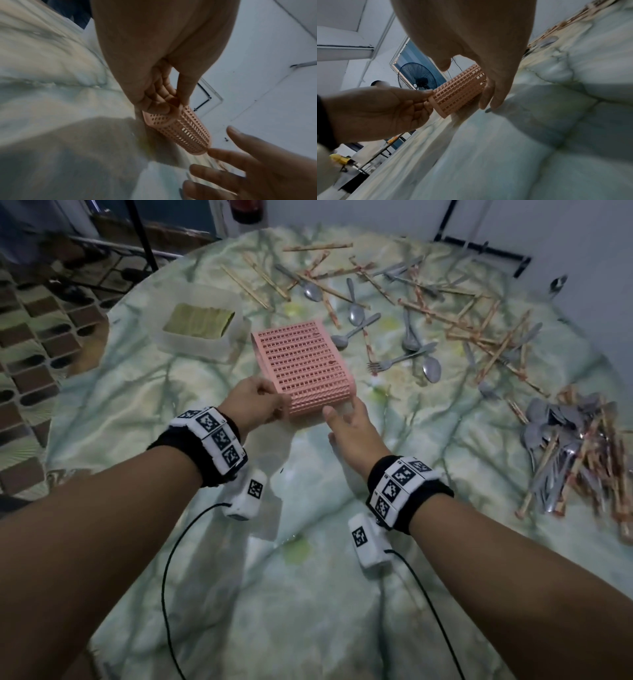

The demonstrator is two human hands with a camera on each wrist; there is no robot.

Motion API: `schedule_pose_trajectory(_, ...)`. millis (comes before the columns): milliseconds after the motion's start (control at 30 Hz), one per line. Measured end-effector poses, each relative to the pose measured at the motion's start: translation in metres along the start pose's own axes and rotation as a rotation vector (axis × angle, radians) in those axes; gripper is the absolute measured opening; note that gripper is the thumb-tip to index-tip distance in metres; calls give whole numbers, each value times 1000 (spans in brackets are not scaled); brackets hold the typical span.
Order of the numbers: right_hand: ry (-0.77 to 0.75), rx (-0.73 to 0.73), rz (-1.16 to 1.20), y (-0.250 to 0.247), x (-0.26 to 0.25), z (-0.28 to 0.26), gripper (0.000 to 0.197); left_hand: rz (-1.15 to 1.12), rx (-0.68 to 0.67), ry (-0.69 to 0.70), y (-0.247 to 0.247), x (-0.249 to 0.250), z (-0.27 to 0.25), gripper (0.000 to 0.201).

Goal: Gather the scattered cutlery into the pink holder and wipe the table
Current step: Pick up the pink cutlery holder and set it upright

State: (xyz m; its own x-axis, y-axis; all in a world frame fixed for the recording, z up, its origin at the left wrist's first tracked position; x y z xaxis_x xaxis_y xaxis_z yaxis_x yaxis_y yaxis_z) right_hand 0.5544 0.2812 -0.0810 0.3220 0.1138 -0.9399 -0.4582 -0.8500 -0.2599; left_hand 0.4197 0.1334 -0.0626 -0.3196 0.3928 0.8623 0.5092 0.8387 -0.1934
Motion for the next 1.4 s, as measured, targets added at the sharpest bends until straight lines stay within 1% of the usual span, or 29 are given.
schedule_pose_trajectory(67,19,28,29,-6,0,-4,81,-106,-120,17,12,2,-17,20)
schedule_pose_trajectory(100,43,53,56,-10,-1,-5,86,-134,-174,27,17,3,-26,20)
schedule_pose_trajectory(167,97,143,121,-22,0,-7,102,-167,-277,47,26,5,-47,21)
schedule_pose_trajectory(200,104,192,158,-29,0,-9,104,-172,-325,61,30,7,-57,22)
schedule_pose_trajectory(267,83,248,247,-42,-1,-14,98,-143,-389,88,38,9,-70,22)
schedule_pose_trajectory(300,68,278,274,-48,-5,-18,98,-87,-383,91,39,9,-72,21)
schedule_pose_trajectory(333,45,299,284,-56,-12,-24,98,3,-345,98,39,11,-74,22)
schedule_pose_trajectory(367,2,307,276,-65,-20,-29,96,114,-268,110,36,14,-73,30)
schedule_pose_trajectory(433,-102,311,236,-86,-35,-38,82,272,-60,127,20,22,-67,61)
schedule_pose_trajectory(467,-160,311,220,-99,-42,-43,70,302,26,138,12,28,-64,78)
schedule_pose_trajectory(500,-206,306,208,-111,-46,-46,58,309,79,165,8,37,-62,95)
schedule_pose_trajectory(533,-241,287,203,-121,-50,-50,52,309,99,189,6,45,-56,108)
schedule_pose_trajectory(567,-270,258,193,-130,-51,-52,53,306,79,209,10,53,-51,116)
schedule_pose_trajectory(600,-285,229,177,-138,-51,-54,57,313,33,223,18,61,-46,119)
schedule_pose_trajectory(633,-293,201,159,-146,-48,-54,61,333,-30,247,30,68,-43,116)
schedule_pose_trajectory(667,-288,181,144,-154,-45,-53,67,360,-94,286,46,75,-41,109)
schedule_pose_trajectory(700,-282,169,141,-162,-40,-52,72,391,-138,326,61,79,-40,97)
schedule_pose_trajectory(767,-270,191,147,-182,-29,-50,75,430,-165,383,91,83,-42,75)
schedule_pose_trajectory(800,-264,211,144,-193,-24,-50,74,422,-159,399,103,83,-42,71)
schedule_pose_trajectory(900,-258,278,77,-225,-12,-45,68,350,-129,416,135,81,-42,68)
schedule_pose_trajectory(1000,-258,336,-9,-260,3,-34,64,315,-80,394,171,80,-39,60)
schedule_pose_trajectory(1100,-196,348,12,-292,20,-17,59,298,-19,365,206,85,-37,49)
schedule_pose_trajectory(1233,-150,342,-39,-323,38,2,48,333,28,350,242,87,-33,49)
schedule_pose_trajectory(1400,-153,337,-58,-339,50,14,50,330,73,347,260,85,-30,50)
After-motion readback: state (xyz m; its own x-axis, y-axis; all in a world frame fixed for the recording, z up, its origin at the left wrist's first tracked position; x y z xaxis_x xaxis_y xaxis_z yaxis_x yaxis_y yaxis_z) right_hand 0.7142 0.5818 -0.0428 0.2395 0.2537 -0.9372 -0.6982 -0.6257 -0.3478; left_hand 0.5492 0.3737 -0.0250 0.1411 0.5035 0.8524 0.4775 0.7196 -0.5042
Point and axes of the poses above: each hand's wrist, its own z-axis towards the middle knuckle, its own y-axis out of the palm, x = y × z, the point moved 8 cm from there along z, towards the middle knuckle, and after that the axes turned 6 degrees about -y, right-handed, at the moved point
